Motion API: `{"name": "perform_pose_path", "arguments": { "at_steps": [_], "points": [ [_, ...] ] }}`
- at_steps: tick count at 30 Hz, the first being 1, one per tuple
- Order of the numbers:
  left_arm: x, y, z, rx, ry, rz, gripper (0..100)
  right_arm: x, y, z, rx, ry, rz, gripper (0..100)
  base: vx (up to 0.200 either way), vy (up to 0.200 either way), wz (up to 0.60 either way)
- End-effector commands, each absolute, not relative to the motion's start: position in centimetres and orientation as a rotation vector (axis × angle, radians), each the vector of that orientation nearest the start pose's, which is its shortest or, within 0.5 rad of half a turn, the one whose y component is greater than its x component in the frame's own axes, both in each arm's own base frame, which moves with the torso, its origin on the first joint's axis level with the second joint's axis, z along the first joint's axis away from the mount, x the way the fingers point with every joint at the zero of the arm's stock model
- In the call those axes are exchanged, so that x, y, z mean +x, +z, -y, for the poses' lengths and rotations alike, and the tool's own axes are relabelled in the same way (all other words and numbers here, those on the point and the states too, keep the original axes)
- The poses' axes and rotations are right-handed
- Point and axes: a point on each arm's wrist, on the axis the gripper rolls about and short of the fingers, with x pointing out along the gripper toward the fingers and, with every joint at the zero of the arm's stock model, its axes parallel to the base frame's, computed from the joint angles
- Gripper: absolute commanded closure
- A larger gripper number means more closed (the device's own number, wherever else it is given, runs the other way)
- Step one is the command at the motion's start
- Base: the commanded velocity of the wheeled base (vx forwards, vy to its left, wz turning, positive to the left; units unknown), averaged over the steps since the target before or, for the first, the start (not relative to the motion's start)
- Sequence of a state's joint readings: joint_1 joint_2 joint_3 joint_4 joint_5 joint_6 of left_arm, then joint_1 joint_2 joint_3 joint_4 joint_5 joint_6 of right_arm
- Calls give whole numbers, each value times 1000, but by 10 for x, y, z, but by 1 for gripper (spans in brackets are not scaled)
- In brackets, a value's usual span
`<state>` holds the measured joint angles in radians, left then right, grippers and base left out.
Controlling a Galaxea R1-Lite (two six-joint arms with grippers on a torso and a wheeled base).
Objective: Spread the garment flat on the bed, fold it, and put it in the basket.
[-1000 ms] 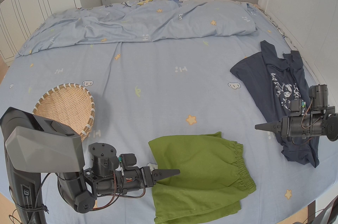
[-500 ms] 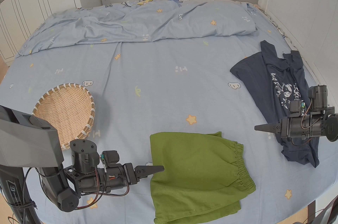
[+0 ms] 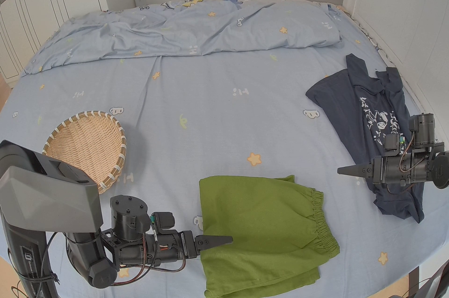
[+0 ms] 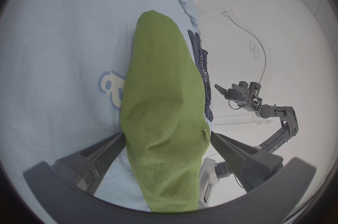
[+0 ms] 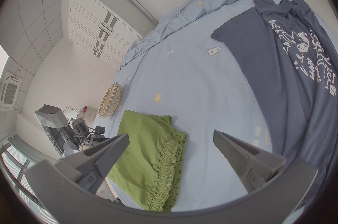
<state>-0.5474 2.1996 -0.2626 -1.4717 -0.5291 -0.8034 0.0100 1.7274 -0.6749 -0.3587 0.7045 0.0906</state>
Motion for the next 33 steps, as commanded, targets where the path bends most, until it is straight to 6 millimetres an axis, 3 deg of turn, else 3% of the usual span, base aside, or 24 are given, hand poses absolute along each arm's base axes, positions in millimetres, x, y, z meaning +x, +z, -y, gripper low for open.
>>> {"name": "perform_pose_path", "arguments": {
  "at_steps": [1, 5, 10, 16, 32, 33],
  "points": [
    [227, 0, 154, -699, -792, -913, 0, 273, 120, -17, 326, 656, -699, 0, 0, 0, 0],
    [228, 0, 155, -696, -797, -908, 0, 273, 119, -18, 325, 657, -701, 0, 0, 0, 0],
    [237, -1, 171, -685, -841, -889, 0, 273, 119, -18, 325, 658, -703, 0, 0, 0, 0],
    [245, -4, 181, -670, -796, -990, 0, 273, 119, -18, 324, 659, -701, 0, 0, 0, 0],
    [248, 10, 199, -663, -871, -940, 0, 272, 119, -19, 316, 664, -701, 0, 0, 0, 0],
    [248, 10, 199, -663, -872, -938, 100, 272, 119, -19, 315, 664, -700, 0, 0, 0, 0]
  ]
}}
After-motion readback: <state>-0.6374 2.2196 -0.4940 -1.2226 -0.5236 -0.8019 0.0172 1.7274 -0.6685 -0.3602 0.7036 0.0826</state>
